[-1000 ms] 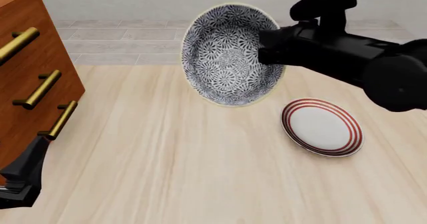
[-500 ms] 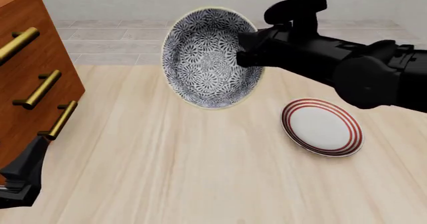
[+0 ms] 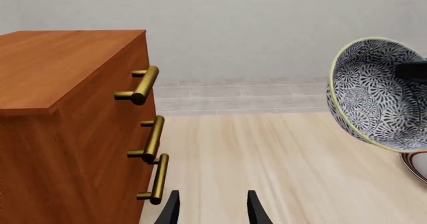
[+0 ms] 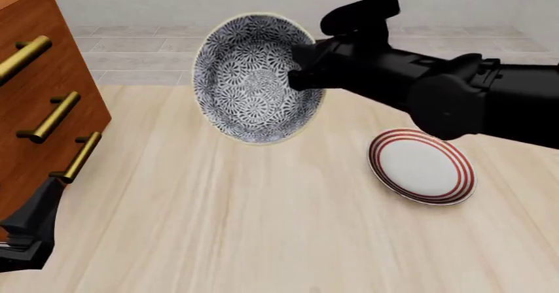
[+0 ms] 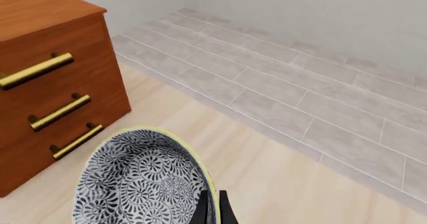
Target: Put the bowl on top of the cabinet.
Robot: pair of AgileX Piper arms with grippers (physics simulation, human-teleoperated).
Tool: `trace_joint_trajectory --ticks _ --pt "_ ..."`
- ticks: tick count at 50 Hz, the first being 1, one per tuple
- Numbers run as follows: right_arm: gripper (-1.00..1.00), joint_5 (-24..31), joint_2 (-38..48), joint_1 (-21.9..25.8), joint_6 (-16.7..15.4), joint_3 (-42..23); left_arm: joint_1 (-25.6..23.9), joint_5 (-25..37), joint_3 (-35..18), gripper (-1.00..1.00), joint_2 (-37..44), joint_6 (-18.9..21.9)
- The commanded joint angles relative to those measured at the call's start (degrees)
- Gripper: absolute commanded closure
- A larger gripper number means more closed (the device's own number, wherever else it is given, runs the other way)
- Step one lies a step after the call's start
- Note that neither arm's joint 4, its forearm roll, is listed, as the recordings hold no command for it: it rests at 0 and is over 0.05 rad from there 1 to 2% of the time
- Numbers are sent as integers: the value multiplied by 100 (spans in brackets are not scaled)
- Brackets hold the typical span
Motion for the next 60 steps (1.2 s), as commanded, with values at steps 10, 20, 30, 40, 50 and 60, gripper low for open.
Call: trace_joint_trajectory --ticks 10,20,30,40,50,60 --pt "100 -376 156 198 -331 22 3 12 0 -100 -11 6" --pt "100 -580 155 231 -578 130 20 17 0 -100 -22 -8" --pt "100 -723 102 242 -705 264 38 26 0 -100 -56 -29" --pt "100 -801 63 236 -775 364 -136 -165 -43 -100 -20 -454" --pt "100 -747 -14 195 -741 363 -456 -963 -157 -100 780 -342" --pt "100 -748 -58 153 -754 377 -1163 -1131 -844 -100 1225 -521"
